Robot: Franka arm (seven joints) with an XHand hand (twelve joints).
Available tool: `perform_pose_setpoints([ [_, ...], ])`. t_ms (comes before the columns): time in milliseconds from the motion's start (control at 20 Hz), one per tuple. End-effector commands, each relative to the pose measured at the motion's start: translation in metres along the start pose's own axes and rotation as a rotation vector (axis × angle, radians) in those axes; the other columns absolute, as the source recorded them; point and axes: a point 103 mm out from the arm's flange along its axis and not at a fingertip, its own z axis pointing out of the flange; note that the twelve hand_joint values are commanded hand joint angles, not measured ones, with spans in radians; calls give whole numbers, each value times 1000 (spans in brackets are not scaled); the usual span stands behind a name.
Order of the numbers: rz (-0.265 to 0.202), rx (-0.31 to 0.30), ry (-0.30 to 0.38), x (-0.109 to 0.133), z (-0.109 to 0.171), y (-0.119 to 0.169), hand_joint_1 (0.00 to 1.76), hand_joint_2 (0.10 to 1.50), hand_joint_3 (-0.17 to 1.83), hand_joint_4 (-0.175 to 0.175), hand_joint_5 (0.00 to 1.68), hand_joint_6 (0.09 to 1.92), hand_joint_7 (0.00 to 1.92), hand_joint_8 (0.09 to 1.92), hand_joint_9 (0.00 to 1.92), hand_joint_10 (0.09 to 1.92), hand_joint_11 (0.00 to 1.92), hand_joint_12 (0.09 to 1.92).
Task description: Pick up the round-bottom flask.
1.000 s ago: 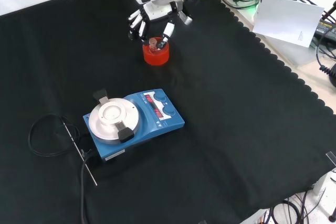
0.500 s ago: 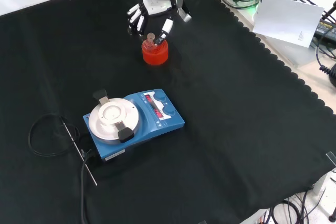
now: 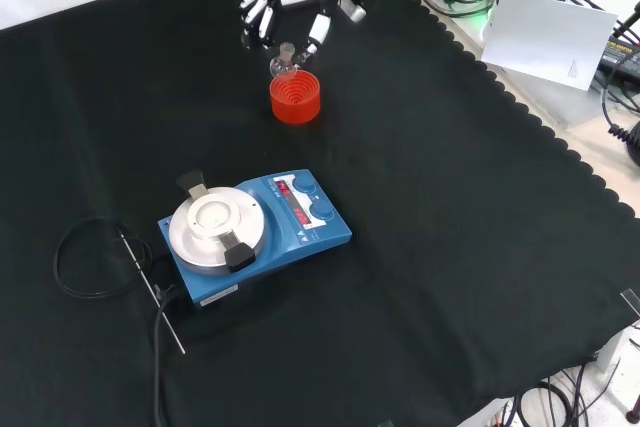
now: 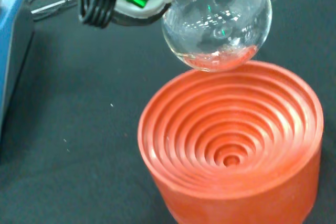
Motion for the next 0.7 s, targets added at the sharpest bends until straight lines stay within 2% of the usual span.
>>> perform_pose_setpoints([
  [50,-33,3,19,22,-49,-6,1089,701,679,175,1152,895,597,645,792,517,397,1309],
  [250,-27,17,54,36,-65,-2,1093,690,689,175,1163,879,598,646,793,518,407,1308],
  [700,-62,51,55,74,-81,13,1095,685,691,175,1170,867,599,647,794,518,419,1307],
])
